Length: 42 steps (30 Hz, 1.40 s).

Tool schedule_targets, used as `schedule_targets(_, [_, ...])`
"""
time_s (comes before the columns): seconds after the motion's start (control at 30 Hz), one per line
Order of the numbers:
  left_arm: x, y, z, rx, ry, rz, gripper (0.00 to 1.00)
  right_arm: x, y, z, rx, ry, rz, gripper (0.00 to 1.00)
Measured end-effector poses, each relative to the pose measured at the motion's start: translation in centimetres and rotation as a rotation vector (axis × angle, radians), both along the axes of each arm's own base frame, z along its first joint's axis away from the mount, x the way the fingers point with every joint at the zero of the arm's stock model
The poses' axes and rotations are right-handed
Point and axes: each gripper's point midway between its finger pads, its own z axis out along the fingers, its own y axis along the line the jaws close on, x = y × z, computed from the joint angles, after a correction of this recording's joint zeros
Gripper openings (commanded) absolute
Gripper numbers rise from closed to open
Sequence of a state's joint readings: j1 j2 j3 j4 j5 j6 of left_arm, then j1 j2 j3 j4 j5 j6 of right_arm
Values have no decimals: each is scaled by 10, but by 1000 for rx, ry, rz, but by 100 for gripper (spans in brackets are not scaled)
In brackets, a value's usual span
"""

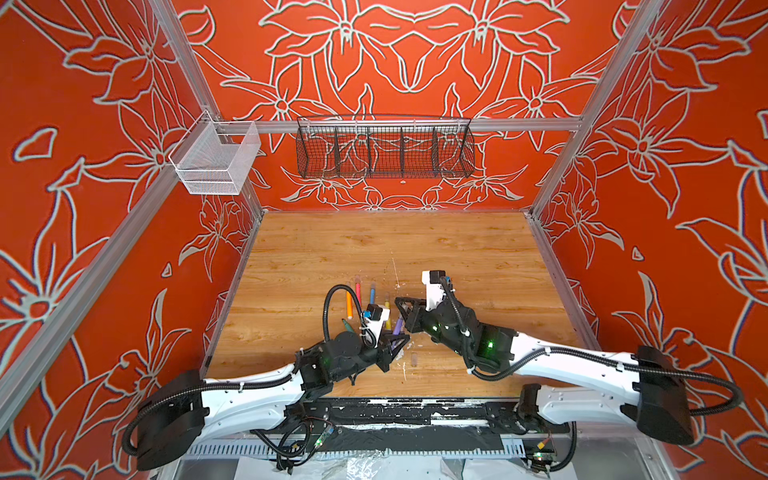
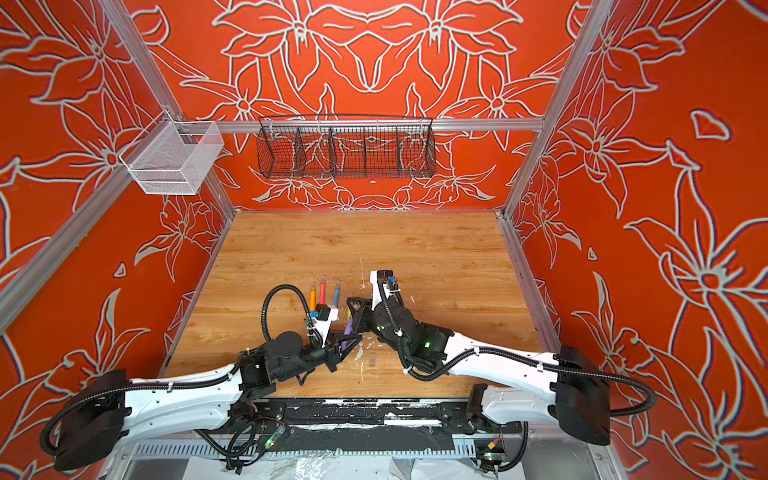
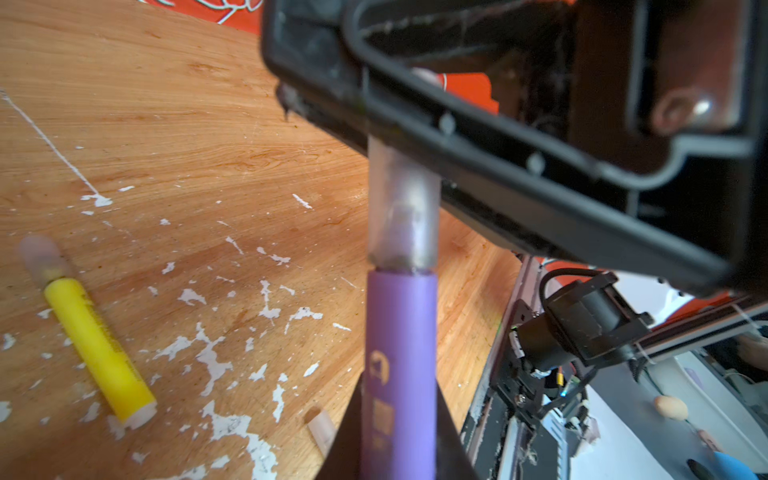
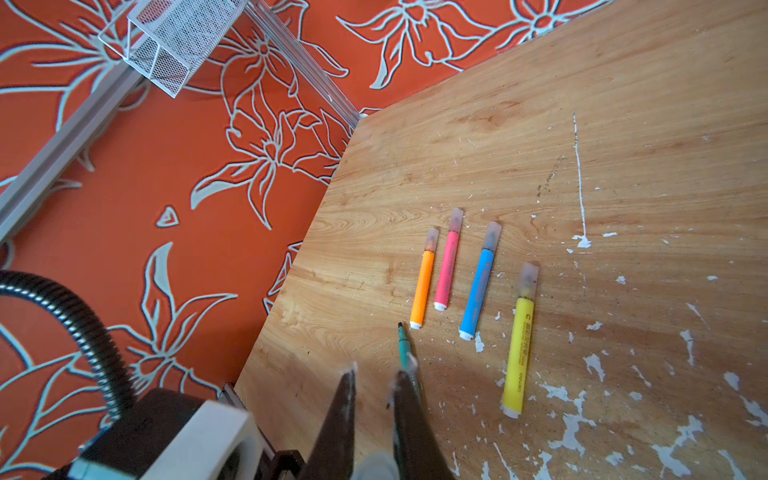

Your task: Insert the pens into the pen caps

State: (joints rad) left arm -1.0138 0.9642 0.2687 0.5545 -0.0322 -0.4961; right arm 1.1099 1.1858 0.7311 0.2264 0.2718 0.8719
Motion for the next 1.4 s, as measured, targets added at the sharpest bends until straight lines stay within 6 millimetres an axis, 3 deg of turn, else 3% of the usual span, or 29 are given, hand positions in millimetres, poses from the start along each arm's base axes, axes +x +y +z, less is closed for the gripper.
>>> schedule_targets(0.47, [29,7,25,10,-71,58,0,16,1,26,114,-79,-77,0])
schedule_targets(0.87, [48,19,35,38,-31,40,0,33,7,32,167,-118,-156,0])
schedule_targets(1.4, [53,16,44,-89,60,-122,0,42,4,41,202,-144,-210,0])
